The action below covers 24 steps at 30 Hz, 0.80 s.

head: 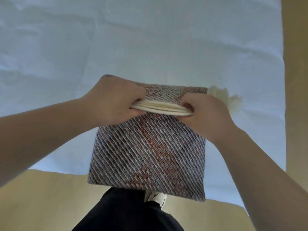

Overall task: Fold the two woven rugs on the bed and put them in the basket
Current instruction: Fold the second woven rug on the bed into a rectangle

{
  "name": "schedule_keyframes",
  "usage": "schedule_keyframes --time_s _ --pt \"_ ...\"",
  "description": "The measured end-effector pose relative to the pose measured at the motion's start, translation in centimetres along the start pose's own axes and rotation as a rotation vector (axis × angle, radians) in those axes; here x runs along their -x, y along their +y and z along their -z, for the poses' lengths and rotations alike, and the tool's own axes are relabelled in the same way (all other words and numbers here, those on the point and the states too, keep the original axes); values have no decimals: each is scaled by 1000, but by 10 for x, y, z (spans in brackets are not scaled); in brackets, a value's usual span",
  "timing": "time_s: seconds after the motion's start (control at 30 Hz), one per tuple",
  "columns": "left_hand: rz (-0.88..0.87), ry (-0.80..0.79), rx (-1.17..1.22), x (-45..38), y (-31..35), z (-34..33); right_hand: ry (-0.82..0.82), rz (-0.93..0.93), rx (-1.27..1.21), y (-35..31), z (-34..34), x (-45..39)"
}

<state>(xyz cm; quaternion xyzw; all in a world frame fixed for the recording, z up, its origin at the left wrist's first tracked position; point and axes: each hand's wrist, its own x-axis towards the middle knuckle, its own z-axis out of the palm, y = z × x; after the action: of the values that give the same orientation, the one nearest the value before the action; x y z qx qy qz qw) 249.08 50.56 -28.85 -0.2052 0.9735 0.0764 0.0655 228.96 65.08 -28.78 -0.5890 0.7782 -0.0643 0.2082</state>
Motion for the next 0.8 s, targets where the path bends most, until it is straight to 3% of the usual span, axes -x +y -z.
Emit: schedule_keyframes --time_s 0.3,0.47,0.8 --pt "-158 129 -82 94 58 -22 101 133 -33 -15 -41 101" --pt "-190 125 -60 135 70 -46 124 203 7 -22 -78 141" --pt "-192 144 32 169 87 -128 168 97 116 -32 -148 190"
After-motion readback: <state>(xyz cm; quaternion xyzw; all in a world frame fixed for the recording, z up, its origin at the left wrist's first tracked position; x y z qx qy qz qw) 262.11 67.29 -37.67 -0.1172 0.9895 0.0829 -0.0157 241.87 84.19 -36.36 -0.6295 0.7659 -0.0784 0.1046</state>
